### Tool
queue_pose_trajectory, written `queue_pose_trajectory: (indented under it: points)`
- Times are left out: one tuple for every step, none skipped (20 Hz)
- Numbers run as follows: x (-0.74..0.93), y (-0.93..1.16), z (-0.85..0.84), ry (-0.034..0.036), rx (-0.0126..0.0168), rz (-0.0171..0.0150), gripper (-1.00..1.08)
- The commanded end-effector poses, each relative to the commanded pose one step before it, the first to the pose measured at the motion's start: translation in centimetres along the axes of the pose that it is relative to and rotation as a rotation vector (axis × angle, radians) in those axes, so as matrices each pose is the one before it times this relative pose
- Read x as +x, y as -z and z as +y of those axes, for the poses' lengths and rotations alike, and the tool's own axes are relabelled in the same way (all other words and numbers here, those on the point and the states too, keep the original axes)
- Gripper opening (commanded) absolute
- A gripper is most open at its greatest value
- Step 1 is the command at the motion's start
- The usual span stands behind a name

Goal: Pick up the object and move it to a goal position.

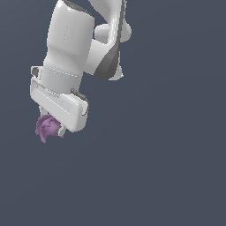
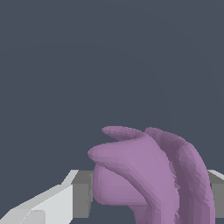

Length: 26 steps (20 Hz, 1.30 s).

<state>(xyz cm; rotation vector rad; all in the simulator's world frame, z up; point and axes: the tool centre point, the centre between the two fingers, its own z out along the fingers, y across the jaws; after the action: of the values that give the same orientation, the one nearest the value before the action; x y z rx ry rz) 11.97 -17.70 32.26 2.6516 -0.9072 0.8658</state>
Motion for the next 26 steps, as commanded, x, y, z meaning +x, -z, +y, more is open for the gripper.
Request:
queue_pose_trajectory:
  points:
    - [2.141,1.738,0.539,-0.04199,-0.01485,0.04975,-1.0]
    - [0.821,0.65,0.205,-0.01574,-0.00592,0.01882,-1.0]
    - [0.809,0.64,0.203,-0.01552,-0.00589,0.01855,-1.0]
    - [0.798,0.632,0.202,-0.01529,-0.00585,0.01829,-1.0]
    - [0.787,0.623,0.2,-0.01508,-0.00582,0.01804,-1.0]
    - [0.776,0.614,0.198,-0.01486,-0.00579,0.0178,-1.0]
    - [0.761,0.603,0.196,-0.01458,-0.00574,0.01748,-1.0]
    - [0.719,0.57,0.185,-0.01376,-0.00547,0.01652,-1.0]
    - [0.672,0.534,0.174,-0.01284,-0.00517,0.01545,-1.0]
    - [0.627,0.498,0.162,-0.01195,-0.00487,0.01442,-1.0]
    - [0.584,0.464,0.151,-0.01112,-0.00457,0.01344,-1.0]
    - [0.542,0.431,0.141,-0.01032,-0.00427,0.01248,-1.0]
    - [0.502,0.399,0.131,-0.00955,-0.00399,0.01157,-1.0]
    - [0.463,0.37,0.12,-0.00877,-0.00373,0.01068,-1.0]
    - [0.422,0.34,0.108,-0.00796,-0.00346,0.00977,-1.0]
    - [0.384,0.313,0.098,-0.00719,-0.00319,0.0089,-1.0]
    - [0.348,0.285,0.088,-0.00649,-0.00292,0.00807,-1.0]
    - [0.312,0.256,0.079,-0.00582,-0.00264,0.00726,-1.0]
    - [0.277,0.227,0.07,-0.00516,-0.00235,0.00644,-1.0]
    - [0.242,0.198,0.061,-0.00449,-0.00206,0.00562,-1.0]
    - [0.206,0.169,0.052,-0.00382,-0.00177,0.0048,-1.0]
    - [0.17,0.141,0.042,-0.00315,-0.00148,0.00398,-1.0]
    - [0.134,0.113,0.033,-0.00246,-0.00119,0.00315,-1.0]
    - [0.1,0.086,0.024,-0.00179,-0.00091,0.00235,-1.0]
    - [0.065,0.06,0.015,-0.00112,-0.00063,0.00155,-1.0]
    - [0.026,0.03,0.002,-0.00039,-0.00033,0.00068,-1.0]
